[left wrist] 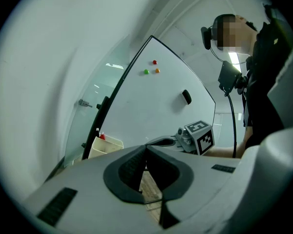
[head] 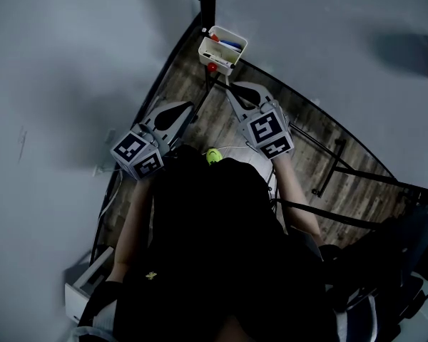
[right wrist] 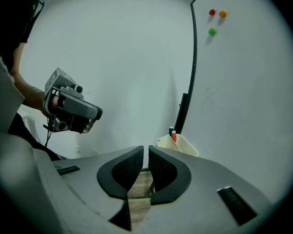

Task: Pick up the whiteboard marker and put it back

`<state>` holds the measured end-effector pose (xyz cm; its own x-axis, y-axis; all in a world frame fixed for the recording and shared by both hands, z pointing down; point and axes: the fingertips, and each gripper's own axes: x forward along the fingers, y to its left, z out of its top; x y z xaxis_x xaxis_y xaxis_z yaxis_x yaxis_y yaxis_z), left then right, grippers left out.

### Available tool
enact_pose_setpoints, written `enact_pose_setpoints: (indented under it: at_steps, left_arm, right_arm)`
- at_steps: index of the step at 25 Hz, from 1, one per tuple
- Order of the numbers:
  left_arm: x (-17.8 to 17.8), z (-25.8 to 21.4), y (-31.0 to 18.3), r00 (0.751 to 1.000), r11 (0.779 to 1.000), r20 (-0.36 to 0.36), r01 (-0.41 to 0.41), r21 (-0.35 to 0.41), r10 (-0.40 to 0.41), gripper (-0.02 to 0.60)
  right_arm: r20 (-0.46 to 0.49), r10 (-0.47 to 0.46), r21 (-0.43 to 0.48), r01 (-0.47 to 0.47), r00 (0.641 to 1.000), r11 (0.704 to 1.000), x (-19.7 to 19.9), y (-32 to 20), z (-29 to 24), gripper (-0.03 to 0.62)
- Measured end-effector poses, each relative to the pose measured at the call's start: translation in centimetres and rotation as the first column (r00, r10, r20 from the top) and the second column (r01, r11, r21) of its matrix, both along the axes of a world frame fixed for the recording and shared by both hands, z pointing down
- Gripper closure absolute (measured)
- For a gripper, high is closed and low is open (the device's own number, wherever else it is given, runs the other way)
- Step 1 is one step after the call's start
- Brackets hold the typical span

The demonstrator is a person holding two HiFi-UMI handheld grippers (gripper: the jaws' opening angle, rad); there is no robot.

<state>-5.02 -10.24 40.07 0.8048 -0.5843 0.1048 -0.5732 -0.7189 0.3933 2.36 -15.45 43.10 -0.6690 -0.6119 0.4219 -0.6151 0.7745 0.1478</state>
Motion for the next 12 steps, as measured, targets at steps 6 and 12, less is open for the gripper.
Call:
enact_pose_setpoints:
  at_steps: [6,12]
  left_arm:
    - [0.1,0.4,-0.6,1.000,1.000,-0.027,-0.012,-0.022,0.011,0.577]
    - [0.1,1.2,-2.0,0.998,0.998,-0.046,-0.044,-0.042,0.042,0.577]
  right_arm:
    - [-0.059,0.003,-0.013,-0.004,0.998,1.000,0.4,-1.1,1.4,0.539]
    - [-0.125,0.009,-0.024,-0.012,0.992,1.000,0.4,-2.9,2.9,0.517]
